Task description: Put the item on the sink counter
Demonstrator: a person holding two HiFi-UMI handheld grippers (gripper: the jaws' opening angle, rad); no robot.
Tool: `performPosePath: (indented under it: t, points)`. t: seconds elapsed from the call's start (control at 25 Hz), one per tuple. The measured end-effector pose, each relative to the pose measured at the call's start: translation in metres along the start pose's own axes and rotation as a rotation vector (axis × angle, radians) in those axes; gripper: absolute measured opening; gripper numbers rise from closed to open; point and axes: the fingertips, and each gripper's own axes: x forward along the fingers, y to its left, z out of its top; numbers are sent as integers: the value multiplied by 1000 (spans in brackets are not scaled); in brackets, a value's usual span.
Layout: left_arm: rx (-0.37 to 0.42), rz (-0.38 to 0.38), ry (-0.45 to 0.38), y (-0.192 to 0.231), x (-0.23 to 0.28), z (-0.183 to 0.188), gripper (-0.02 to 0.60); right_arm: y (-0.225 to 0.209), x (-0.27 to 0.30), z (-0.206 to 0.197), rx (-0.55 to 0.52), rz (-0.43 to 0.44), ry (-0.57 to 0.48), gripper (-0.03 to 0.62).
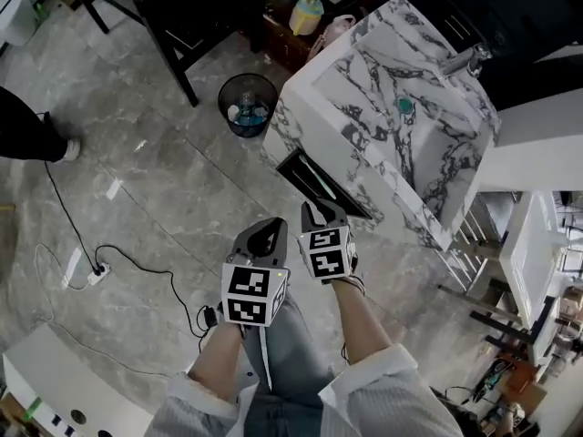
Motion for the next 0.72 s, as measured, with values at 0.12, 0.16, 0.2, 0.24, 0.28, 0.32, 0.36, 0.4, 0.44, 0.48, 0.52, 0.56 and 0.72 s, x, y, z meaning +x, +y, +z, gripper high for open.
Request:
performPosePath:
  t: [0.12, 0.16, 0.2, 0.24, 0.28, 0.32, 0.36, 0.4, 0.44, 0.48, 0.52, 0.56, 0.72]
  points:
    - [1, 9, -5, -16, -20, 20, 21, 4, -40, 22, 100, 20, -49, 61]
    - [7, 13, -8, -20, -26, 27, 21, 4, -53, 31, 125, 26, -71, 61]
    - [16, 16, -11, -24, -31, 33, 21, 3, -66, 40, 145, 32, -95, 61]
    - [25, 18, -15, -29, -36, 39, 21, 2, -79, 48, 159, 41, -117, 61]
    - [32, 19, -20, -33, -40, 46, 21, 2, -91, 56, 168, 50, -137, 61]
    - [38, 18, -27, -38, -43, 52, 21, 0, -102, 63, 172, 60, -155, 61]
    - [42, 15, -35, -43, -44, 59, 21, -2, -112, 70, 173, 68, -172, 61]
    - [46, 11, -45, -49, -45, 66, 21, -5, -123, 76, 173, 73, -191, 61]
    - [50, 6, -58, -56, -45, 74, 21, -10, -133, 82, 173, 75, -212, 61]
    - [54, 0, -72, -63, -47, 82, 21, -14, -145, 88, 177, 78, -234, 61]
    - [58, -5, -85, -70, -49, 90, 21, -19, -158, 94, 184, 83, -256, 61]
    - [62, -10, -98, -78, -52, 98, 21, -23, -172, 100, 195, 91, -279, 61]
    - [90, -55, -157, -116, -65, 132, 21, -37, -232, 128, 218, 132, -404, 61]
